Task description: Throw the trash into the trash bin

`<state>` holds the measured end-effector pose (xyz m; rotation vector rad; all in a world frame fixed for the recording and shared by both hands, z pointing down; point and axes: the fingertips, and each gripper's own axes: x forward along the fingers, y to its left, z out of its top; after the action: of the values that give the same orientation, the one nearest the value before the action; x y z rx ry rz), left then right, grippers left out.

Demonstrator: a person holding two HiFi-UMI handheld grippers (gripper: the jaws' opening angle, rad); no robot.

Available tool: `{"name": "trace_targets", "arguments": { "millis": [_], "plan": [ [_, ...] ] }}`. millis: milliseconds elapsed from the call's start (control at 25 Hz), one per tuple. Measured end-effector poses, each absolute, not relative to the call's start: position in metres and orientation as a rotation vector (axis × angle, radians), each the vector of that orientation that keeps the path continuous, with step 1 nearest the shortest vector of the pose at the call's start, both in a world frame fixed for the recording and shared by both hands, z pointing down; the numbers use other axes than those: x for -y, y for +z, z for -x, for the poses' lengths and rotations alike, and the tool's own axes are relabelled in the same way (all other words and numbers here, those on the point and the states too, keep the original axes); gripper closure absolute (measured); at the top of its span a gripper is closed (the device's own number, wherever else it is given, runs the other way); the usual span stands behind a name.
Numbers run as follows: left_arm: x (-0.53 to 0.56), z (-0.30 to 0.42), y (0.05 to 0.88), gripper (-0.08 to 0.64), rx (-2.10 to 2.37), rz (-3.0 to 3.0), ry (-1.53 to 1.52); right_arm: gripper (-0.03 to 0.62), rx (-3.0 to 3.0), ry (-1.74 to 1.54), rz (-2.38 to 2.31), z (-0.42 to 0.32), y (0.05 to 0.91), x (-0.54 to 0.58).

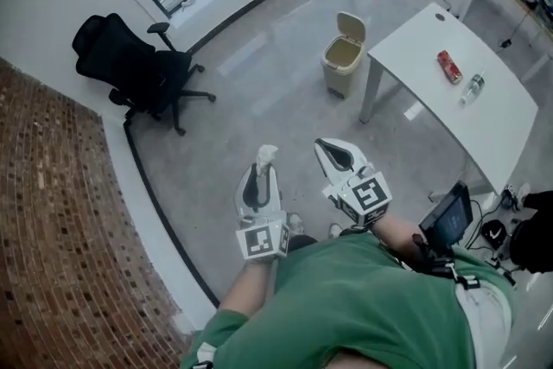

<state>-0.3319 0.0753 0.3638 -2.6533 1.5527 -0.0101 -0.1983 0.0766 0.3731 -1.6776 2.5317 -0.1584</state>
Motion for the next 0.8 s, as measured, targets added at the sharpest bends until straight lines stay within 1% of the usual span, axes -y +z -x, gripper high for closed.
{"name": "trace_targets", "arguments": {
  "millis": [160, 280, 560, 800],
  "plan": [
    [-0.048, 0.305, 0.365, 0.426, -1.371, 2.769, 0.009, 0.589, -2.422, -0.158, 1.829, 0.178, 0.369, -0.066],
    [-0.028, 0.298, 0.359, 0.426, -1.263, 2.835, 0.020, 0.589, -2.387, -0.168, 1.916, 0.177, 0.367, -0.060],
    [0.012, 0.295, 0.353, 0.426, -1.043, 2.942, 0.061, 0.588, -2.253, -0.139, 2.111, 0.182, 0.360, -0.041],
    [0.039, 0.310, 0.360, 0.426, -0.923, 2.995, 0.065, 0.588, -2.150, -0.134, 2.226, 0.199, 0.359, -0.018]
  ]
}}
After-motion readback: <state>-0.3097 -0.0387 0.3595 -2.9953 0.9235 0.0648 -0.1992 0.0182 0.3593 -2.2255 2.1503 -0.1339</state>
